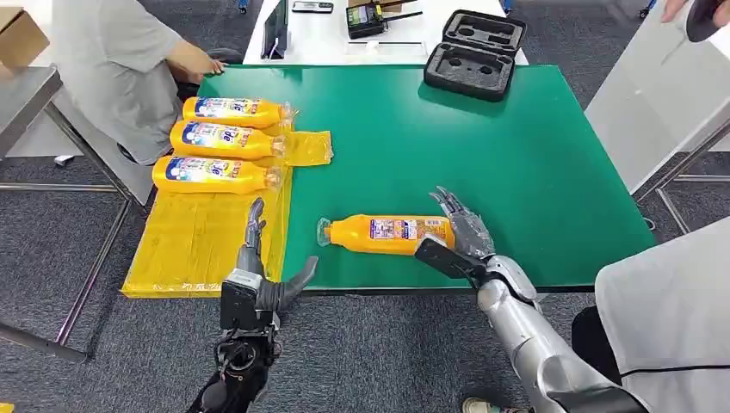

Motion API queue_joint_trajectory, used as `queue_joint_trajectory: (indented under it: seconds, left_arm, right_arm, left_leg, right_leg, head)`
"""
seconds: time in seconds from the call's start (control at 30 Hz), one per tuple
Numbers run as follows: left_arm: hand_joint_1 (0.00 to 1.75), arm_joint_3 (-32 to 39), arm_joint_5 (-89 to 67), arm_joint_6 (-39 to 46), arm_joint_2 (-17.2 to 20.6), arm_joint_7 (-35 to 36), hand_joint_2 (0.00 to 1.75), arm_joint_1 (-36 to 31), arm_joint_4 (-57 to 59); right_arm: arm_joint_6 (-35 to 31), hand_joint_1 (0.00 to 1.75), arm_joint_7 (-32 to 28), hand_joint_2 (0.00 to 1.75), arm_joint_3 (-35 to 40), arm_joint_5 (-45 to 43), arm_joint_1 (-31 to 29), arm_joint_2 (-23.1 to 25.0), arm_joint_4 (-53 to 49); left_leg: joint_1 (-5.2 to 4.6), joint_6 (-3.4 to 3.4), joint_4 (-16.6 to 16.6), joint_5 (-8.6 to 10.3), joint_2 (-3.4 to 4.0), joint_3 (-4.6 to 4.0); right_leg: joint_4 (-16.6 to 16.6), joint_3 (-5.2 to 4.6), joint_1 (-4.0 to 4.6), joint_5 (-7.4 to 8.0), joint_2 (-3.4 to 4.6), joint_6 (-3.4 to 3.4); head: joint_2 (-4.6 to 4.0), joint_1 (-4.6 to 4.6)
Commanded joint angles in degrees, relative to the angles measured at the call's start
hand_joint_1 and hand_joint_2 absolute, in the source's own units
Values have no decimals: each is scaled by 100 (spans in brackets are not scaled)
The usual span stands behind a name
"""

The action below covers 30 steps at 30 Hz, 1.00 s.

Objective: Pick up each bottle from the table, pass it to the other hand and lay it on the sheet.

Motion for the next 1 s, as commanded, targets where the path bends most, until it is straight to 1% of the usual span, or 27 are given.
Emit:
queue_joint_trajectory:
  seconds: [0.03, 0.27, 0.37, 0.43, 0.5, 0.63, 0.8, 0.97, 1.0]
  left_arm:
    - [0, -301, 135, 31, 134, 13, 175, -270, 415]
    - [0, -327, 151, 65, 141, 13, 175, -275, 420]
    - [0, -364, 220, 102, 146, 13, 175, -309, 443]
    - [0, -411, 277, 124, 159, 13, 175, -309, 422]
    - [0, -444, 299, 133, 161, 13, 175, -296, 394]
    - [0, -459, 286, 191, 154, 13, 175, -289, 380]
    - [0, -459, 286, 191, 154, 13, 175, -289, 380]
    - [0, -468, 297, 227, 115, 13, 175, -313, 481]
    - [0, -467, 295, 249, 110, 13, 175, -309, 484]
  right_arm:
    - [326, 0, 423, 175, 479, 310, -429, -141, 704]
    - [334, 0, 488, 175, 530, 382, -436, -152, 704]
    - [506, 0, 739, 175, 649, 543, -497, -187, 786]
    - [770, 0, 876, 175, 698, 595, -581, -224, 869]
    - [778, 0, 930, 175, 748, 663, -615, -228, 891]
    - [825, 0, 977, 175, 732, 651, -641, -209, 921]
    - [825, 0, 977, 175, 732, 651, -641, -209, 921]
    - [1156, 0, 1143, 175, 751, 666, -631, -239, 1018]
    - [1312, 122, 1173, 175, 711, 614, -637, -246, 1040]
  left_leg:
    - [9, -14, 1, -10, 3, 25]
    - [3, -9, 0, -4, 3, 10]
    - [3, -8, 0, -3, 1, 8]
    - [4, -11, 1, -6, 4, 14]
    - [1, -6, -1, -1, 2, 5]
    - [7, -13, 4, -10, 7, 19]
    - [4, -10, 1, -6, 3, 14]
    - [8, -14, 3, -9, 2, 22]
    - [5, -10, 0, -5, -1, 17]
  right_leg:
    - [-3, 26, 10, -7, 1, -14]
    - [-1, 11, 3, -3, 2, -9]
    - [0, 9, 3, -3, 0, -8]
    - [1, 13, 4, -4, 3, -11]
    - [0, 4, 1, -1, 1, -6]
    - [1, 19, 7, -7, 5, -13]
    - [0, 15, 5, -5, 2, -11]
    - [-1, 24, 9, -8, 0, -14]
    - [-2, 18, 6, -5, -2, -10]
  head:
    - [0, 0]
    - [0, 0]
    - [0, 0]
    - [0, 0]
    - [0, 0]
    - [0, 0]
    - [0, 0]
    - [0, 0]
    - [0, -2]
